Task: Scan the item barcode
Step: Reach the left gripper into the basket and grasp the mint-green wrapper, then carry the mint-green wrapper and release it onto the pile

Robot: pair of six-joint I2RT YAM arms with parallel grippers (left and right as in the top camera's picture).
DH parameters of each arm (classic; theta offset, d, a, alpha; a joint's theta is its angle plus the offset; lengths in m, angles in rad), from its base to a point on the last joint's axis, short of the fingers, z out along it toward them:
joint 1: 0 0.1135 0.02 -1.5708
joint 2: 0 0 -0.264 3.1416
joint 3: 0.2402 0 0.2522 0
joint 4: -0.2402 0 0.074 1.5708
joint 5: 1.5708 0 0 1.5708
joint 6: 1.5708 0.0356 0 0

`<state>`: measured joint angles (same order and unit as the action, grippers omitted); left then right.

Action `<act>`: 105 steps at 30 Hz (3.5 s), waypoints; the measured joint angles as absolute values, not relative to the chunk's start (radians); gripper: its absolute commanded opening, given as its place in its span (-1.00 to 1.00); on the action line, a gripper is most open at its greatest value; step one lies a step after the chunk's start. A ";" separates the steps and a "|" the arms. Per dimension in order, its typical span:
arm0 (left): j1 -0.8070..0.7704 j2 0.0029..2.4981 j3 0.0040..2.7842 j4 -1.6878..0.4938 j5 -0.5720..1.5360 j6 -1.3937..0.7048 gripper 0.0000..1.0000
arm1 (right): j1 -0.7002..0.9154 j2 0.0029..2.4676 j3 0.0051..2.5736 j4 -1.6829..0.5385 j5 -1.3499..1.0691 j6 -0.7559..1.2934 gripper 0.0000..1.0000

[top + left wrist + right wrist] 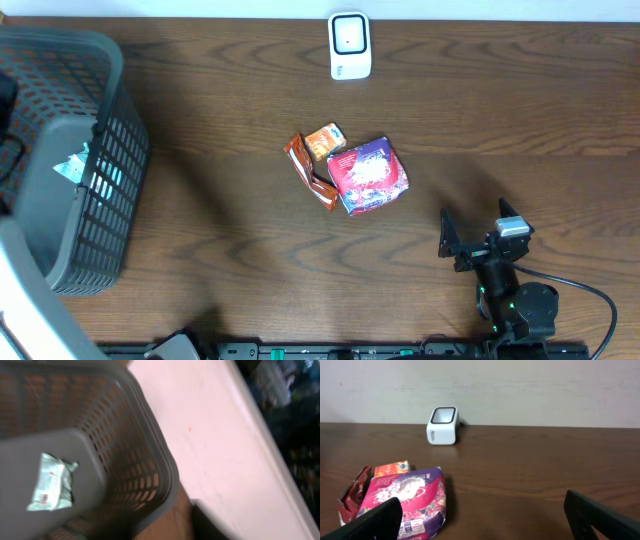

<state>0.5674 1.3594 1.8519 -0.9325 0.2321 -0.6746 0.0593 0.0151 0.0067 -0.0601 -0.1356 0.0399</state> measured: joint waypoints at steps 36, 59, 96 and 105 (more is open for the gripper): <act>0.568 2.136 1.705 -0.965 -0.078 -0.410 0.84 | 0.059 0.015 0.007 -0.060 -0.136 0.040 0.99; 0.595 1.971 1.947 -1.219 -0.078 -0.386 -0.86 | 0.059 0.015 0.007 -0.060 -0.136 0.040 0.99; -0.454 2.068 1.940 -1.190 0.142 -0.379 -0.76 | 0.059 0.015 0.007 -0.060 -0.136 0.040 0.99; -0.475 2.166 1.938 -1.190 0.139 -0.373 0.35 | 0.059 0.015 0.007 -0.060 -0.136 0.040 0.98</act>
